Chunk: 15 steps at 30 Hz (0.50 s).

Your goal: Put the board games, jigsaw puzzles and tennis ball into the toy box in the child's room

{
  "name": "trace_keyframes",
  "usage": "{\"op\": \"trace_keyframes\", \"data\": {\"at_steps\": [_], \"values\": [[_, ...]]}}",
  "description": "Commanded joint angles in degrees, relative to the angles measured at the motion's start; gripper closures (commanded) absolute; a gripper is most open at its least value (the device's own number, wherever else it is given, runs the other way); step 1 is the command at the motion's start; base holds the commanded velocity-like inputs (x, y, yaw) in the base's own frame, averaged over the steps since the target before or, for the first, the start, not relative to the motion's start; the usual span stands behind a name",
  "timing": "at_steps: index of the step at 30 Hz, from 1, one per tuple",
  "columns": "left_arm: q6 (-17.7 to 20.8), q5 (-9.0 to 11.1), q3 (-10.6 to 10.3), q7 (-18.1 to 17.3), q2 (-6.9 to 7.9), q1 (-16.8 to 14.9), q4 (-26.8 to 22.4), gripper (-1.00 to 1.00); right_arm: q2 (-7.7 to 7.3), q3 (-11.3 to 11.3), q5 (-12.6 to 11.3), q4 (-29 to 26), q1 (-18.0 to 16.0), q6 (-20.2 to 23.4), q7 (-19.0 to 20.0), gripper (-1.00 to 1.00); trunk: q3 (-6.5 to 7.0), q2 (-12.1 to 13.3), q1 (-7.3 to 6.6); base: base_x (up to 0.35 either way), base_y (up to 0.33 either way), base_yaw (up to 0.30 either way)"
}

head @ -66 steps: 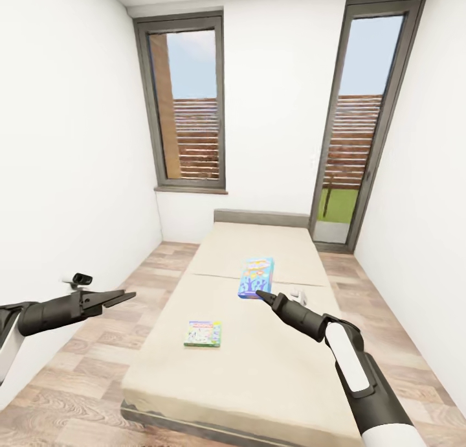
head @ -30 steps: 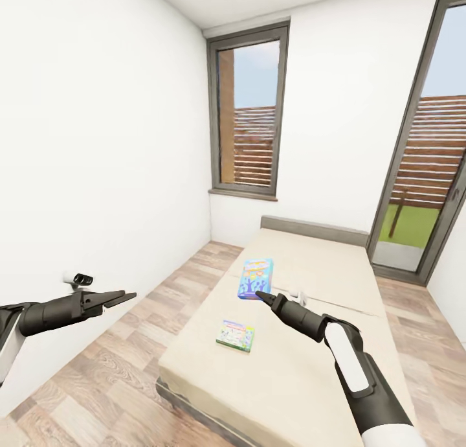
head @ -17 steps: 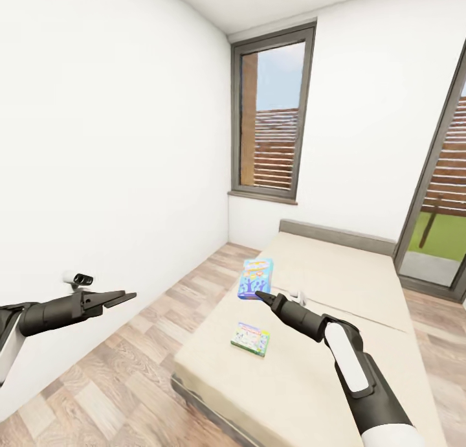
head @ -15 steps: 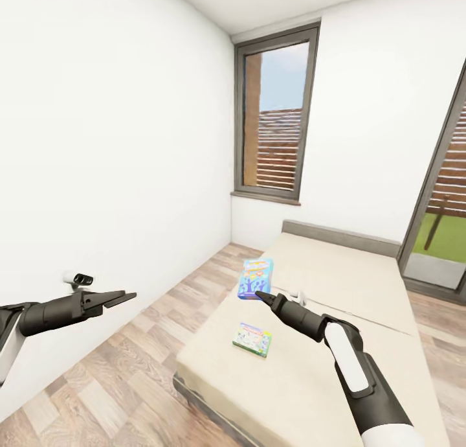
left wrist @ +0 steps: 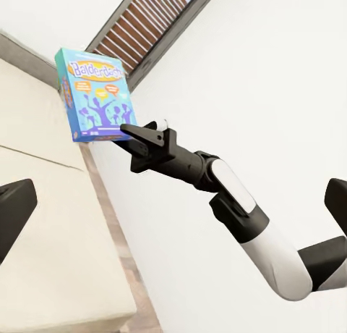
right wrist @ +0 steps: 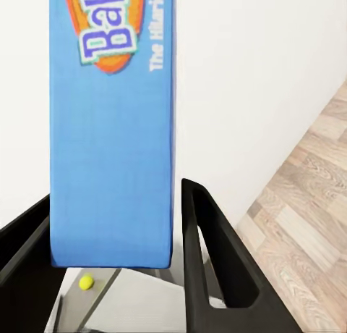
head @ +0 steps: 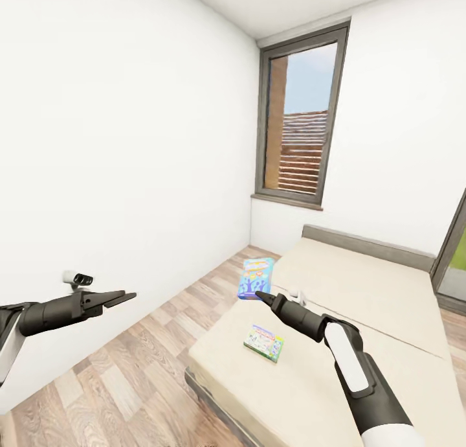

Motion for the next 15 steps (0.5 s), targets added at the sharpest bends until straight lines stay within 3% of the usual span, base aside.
{"op": "trace_keyframes", "data": {"at_steps": [1, 10, 15], "values": [[0.6, 0.0, 0.0, -0.2, 0.01, 0.0, 0.0, -1.0, 0.02, -0.1, 0.0, 0.0, 0.0, 0.3, 0.1, 1.0, 0.02, 0.0, 0.02, -0.071, -0.203, 0.246], [0.6, -0.1, 0.0, -0.2, 0.01, 0.0, 0.0, -1.0, 0.02, -0.1, 0.0, -0.1, 0.0, 0.3, 0.1, 1.0, 0.45, 0.0, 0.02, -0.08, -0.25, 0.246], [0.6, 0.0, 0.0, -0.2, 0.01, 0.0, 0.0, -1.0, 0.06, 0.0, 0.0, 0.0, 0.0, 0.3, 0.0, 1.0, 0.69, 0.0, 0.02, -0.017, -0.054, 0.246]]}}
